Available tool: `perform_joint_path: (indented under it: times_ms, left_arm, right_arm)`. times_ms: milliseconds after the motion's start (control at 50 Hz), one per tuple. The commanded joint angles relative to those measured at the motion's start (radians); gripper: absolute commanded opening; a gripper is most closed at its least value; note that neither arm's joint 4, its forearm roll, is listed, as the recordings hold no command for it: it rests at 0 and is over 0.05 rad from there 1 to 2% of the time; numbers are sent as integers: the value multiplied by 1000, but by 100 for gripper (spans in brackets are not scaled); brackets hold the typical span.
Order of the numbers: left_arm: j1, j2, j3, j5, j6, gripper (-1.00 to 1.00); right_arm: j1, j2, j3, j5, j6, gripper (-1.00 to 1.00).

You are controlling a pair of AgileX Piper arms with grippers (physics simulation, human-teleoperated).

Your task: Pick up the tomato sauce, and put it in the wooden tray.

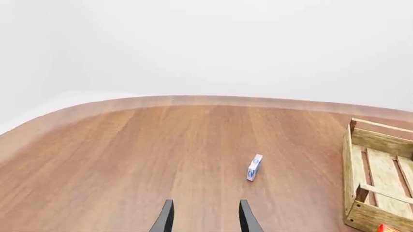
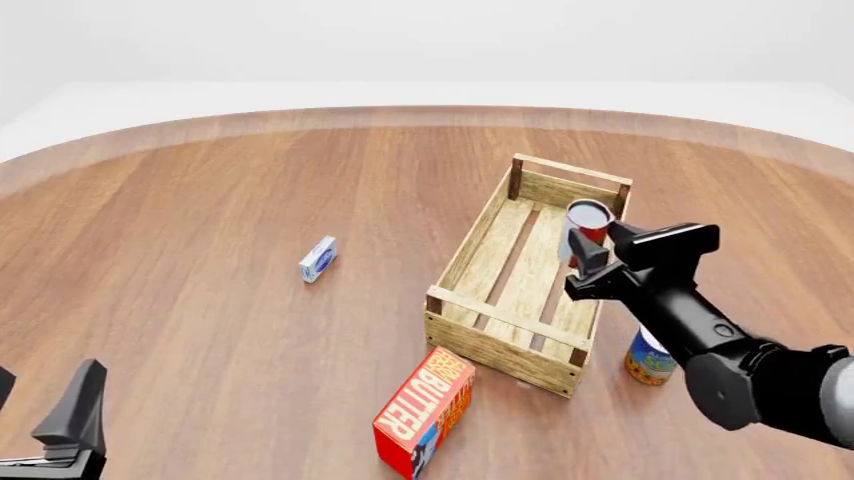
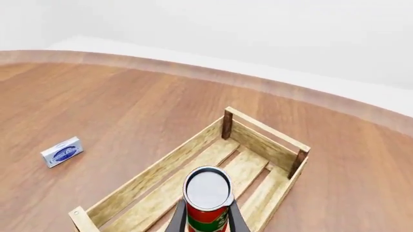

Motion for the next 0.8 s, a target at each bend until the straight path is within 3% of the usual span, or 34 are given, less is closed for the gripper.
perform_joint_path:
  times_ms: [20,280,800]
  left_arm:
    - [2,0,0,1,-1,100]
    - [2,0,-3,6,-3,100]
    - [4,0,-5,5,-8,100]
  right_arm:
    - [23,39,-22,-36,23,-100]
    - [51,158,-45,-120,49,-100]
    - [47,288,-156,-50,63,-100]
